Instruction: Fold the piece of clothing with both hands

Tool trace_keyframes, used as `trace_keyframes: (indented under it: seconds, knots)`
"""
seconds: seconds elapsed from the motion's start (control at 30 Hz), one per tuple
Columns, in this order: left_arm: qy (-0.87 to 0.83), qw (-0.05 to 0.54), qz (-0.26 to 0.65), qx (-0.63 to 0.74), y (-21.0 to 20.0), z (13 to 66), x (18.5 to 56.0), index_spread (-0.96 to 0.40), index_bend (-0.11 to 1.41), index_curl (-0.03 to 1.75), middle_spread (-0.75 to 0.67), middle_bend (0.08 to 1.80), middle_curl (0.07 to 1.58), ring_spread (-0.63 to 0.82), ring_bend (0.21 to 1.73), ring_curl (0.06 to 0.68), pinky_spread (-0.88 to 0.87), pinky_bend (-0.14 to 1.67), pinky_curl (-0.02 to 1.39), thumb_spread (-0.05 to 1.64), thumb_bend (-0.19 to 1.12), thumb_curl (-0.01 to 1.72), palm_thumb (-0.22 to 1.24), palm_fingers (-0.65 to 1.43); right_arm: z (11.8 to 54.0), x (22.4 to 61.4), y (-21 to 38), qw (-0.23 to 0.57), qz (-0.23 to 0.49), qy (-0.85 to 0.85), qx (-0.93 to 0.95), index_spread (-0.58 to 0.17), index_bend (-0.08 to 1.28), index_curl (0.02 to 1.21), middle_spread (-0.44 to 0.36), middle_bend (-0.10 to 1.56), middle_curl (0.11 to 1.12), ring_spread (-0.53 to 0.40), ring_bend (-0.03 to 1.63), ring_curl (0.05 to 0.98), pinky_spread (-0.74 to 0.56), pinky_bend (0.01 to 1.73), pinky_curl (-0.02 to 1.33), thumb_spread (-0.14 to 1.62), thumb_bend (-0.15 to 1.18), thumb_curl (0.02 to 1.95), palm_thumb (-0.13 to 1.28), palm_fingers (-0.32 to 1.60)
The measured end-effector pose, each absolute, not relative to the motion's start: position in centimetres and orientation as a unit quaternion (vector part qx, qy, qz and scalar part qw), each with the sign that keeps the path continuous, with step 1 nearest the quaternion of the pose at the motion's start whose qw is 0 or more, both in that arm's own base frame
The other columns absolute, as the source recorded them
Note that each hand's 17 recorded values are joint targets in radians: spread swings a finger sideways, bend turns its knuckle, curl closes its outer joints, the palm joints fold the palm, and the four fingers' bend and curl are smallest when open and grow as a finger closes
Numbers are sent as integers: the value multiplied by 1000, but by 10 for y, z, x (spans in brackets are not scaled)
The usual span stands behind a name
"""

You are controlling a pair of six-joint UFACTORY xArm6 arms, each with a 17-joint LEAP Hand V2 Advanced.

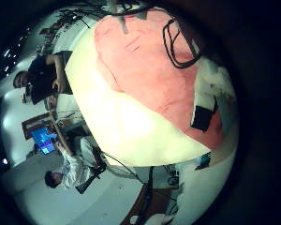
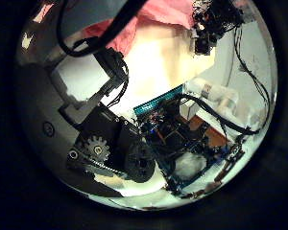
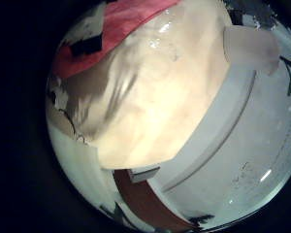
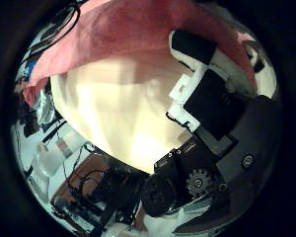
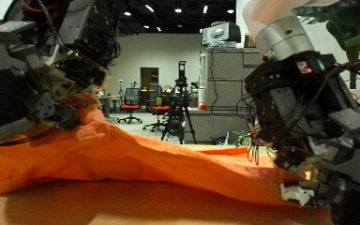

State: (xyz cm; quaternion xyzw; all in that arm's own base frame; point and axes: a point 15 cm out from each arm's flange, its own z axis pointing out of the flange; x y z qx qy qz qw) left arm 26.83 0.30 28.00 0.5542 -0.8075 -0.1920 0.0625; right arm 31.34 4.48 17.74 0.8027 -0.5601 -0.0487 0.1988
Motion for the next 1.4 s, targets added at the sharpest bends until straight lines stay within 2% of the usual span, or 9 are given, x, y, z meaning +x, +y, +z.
trace_keyframes:
  seconds: [0.23, 0.37, 0.57, 0.77, 0.93, 1.03, 1.2, 1.33, 1.4]
  knots:
    - [-807, 99, -221, 538, 11, 309, 244, -715, 190, 1462, -667, 754, 1232, -447, 1372, 536, -582, 1337, 603, 997, -16, 788, 837, 1025, 246, 285, 35, 207, -54, -568, 795, -319, 1000, 809, -177, 1175, 827, -259, 1268, 710, -318, 1184, 767, 1248, 73, 495, 1078, 1075]
    - [-808, 113, -234, 528, 15, 337, 238, -704, 182, 1481, -669, 740, 1233, -450, 1358, 532, -580, 1323, 596, 995, -15, 787, 829, 1050, 294, 285, 34, 193, -43, -575, 794, -311, 1018, 840, -174, 1196, 840, -253, 1287, 733, -302, 1194, 811, 1265, 60, 511, 1080, 1046]
    - [-809, 106, -242, 525, 18, 362, 263, -685, 177, 1503, -671, 726, 1236, -452, 1347, 531, -581, 1313, 591, 994, -13, 785, 826, 1059, 335, 308, 36, 163, -22, -584, 795, -304, 1025, 875, -171, 1218, 854, -248, 1301, 760, -287, 1188, 868, 1281, 41, 535, 1089, 1025]
    - [-803, 97, -247, 534, 13, 361, 320, -664, 175, 1524, -676, 723, 1243, -457, 1342, 531, -583, 1315, 593, 999, -12, 782, 830, 1052, 325, 353, 34, 173, -36, -597, 783, -301, 1027, 895, -170, 1229, 861, -246, 1305, 776, -283, 1178, 908, 1288, 29, 554, 1104, 1013]
    - [-799, 94, -250, 539, 8, 338, 375, -648, 171, 1538, -680, 723, 1249, -454, 1347, 535, -584, 1307, 595, 1004, -10, 780, 842, 1034, 298, 393, 36, 192, -59, -601, 774, -301, 1030, 908, -169, 1234, 865, -246, 1310, 786, -287, 1165, 941, 1292, 18, 567, 1111, 1002]
    - [-795, 100, -252, 543, 8, 306, 422, -631, 169, 1548, -683, 716, 1253, -454, 1353, 539, -585, 1309, 599, 1009, -11, 776, 849, 1011, 272, 430, 37, 202, -75, -605, 766, -301, 1032, 919, -169, 1243, 870, -247, 1313, 796, -281, 1152, 971, 1302, 7, 575, 1108, 981]
    - [-786, 116, -259, 549, 15, 256, 464, -606, 164, 1555, -688, 724, 1258, -454, 1362, 543, -584, 1307, 607, 997, -34, 742, 805, 983, 237, 476, 44, 210, -89, -608, 760, -303, 1029, 933, -170, 1252, 875, -252, 1320, 807, -282, 1137, 1008, 1313, -6, 582, 1098, 953]
    - [-785, 105, -246, 559, 29, 221, 489, -588, 162, 1543, -689, 731, 1252, -455, 1364, 552, -589, 1296, 617, 995, -46, 684, 725, 926, 201, 489, 42, 220, -99, -611, 754, -304, 1018, 940, -169, 1244, 875, -260, 1323, 812, -293, 1130, 1031, 1323, -24, 555, 1015, 923]
    - [-783, 105, -243, 563, 34, 214, 492, -576, 152, 1521, -689, 746, 1233, -454, 1336, 550, -595, 1260, 615, 999, -53, 647, 662, 848, 188, 498, 40, 213, -94, -615, 754, -311, 958, 923, -164, 1229, 859, -263, 1326, 809, -299, 1110, 1041, 1354, -31, 508, 927, 883]
